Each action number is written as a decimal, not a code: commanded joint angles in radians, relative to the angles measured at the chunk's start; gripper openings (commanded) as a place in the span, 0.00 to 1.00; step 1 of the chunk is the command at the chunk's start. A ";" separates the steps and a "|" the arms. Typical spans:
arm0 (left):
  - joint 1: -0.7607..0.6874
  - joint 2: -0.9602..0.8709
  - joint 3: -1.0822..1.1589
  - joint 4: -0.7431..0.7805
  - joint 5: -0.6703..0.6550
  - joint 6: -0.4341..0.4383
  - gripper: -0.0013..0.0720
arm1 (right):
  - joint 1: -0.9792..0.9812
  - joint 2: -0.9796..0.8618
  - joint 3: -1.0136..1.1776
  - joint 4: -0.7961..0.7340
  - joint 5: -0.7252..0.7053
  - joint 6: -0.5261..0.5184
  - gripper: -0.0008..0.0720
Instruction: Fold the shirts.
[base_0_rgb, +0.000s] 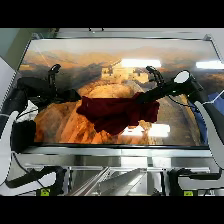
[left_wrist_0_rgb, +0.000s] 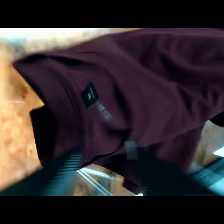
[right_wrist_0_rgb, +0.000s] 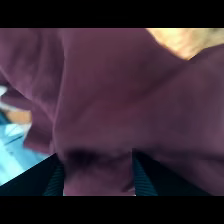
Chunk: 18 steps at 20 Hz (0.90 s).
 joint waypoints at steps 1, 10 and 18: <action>0.073 -0.123 0.117 -0.010 0.079 0.015 0.96 | -0.081 0.004 0.032 -0.034 -0.005 0.056 0.64; -0.021 0.080 -0.330 -0.069 0.048 0.002 0.95 | -0.220 0.307 -0.481 0.039 0.011 0.026 0.64; -0.382 0.114 -0.465 -0.142 -0.408 0.000 0.95 | 0.172 0.244 -0.642 0.217 -0.529 -0.023 0.64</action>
